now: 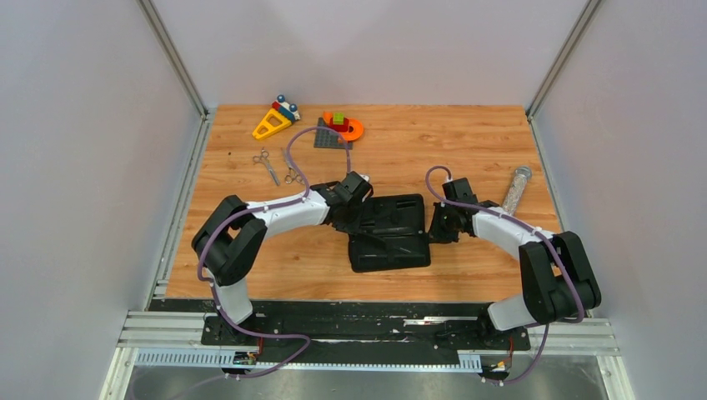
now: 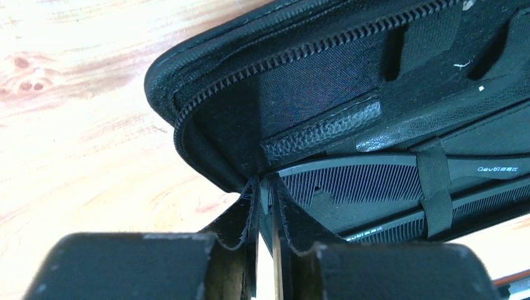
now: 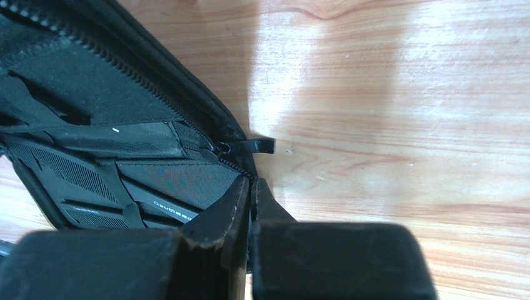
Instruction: Sort the hair-cutting tools
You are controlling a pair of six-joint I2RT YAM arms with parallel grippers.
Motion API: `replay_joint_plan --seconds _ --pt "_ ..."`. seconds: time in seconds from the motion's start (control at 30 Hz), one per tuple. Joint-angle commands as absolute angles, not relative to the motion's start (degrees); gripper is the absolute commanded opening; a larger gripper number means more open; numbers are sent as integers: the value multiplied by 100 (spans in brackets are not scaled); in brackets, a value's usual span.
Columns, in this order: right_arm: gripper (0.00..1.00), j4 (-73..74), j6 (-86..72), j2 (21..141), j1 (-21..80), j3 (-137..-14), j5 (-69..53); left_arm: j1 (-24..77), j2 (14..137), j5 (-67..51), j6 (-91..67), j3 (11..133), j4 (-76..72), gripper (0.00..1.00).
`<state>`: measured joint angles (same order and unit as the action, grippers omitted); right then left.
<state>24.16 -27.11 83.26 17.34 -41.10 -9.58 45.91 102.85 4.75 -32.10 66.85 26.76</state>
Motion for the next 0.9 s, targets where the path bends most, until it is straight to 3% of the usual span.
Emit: replay_joint_plan --seconds 0.0,0.1,0.37,0.5,0.63,0.73,0.87 --pt "0 1978 -3517 8231 1856 -4061 -1073 4755 9972 202 -3382 6889 2884 13" --pt "1 1860 -3726 8126 1859 -3928 -981 4755 9791 -65 -3404 6806 2922 15" --pt "9 1862 -3567 8045 1855 -3964 -937 4750 9111 -521 -3577 6089 2617 35" --pt "17 2060 -3356 7910 1855 -4154 -842 4746 8710 -209 -3757 5728 2542 66" --pt "27 2273 -3244 7738 1872 -4305 -698 4746 8532 -58 -3840 5519 2501 81" --pt "33 2462 -3214 7680 1930 -4394 -543 4742 8544 -66 -3885 5370 2425 82" --pt "36 2593 -3068 7539 2187 -4481 -395 4746 8725 -164 -3890 5295 2279 75"
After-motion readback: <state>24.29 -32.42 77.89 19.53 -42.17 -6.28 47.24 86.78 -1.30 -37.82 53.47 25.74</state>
